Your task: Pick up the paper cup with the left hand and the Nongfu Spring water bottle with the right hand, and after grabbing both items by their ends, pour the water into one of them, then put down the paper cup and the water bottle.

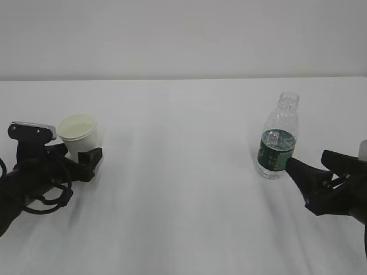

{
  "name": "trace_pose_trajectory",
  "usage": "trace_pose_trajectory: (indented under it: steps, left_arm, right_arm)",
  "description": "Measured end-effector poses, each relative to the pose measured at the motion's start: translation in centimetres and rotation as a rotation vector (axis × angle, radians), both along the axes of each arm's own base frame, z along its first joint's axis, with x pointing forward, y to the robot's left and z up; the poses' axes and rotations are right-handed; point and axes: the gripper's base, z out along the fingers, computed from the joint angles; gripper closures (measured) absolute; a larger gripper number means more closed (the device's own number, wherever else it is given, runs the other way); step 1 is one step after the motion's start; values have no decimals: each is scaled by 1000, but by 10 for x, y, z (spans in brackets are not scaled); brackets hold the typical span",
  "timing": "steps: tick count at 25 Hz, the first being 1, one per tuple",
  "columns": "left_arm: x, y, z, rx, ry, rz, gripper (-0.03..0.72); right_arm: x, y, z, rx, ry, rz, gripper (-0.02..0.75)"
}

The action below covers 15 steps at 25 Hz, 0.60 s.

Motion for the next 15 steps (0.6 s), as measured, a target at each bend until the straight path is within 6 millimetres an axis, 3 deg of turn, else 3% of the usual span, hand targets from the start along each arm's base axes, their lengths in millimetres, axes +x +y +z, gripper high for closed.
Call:
trace_pose_trajectory:
  steps: [10,15]
  left_arm:
    - [-27,6,22,-5,3,44,64]
    - [-31,-7,43,-27,-55,34,87]
  right_arm:
    - [0,1,0,1,-2,6,149]
    - [0,0,4,29,-10,-1,149]
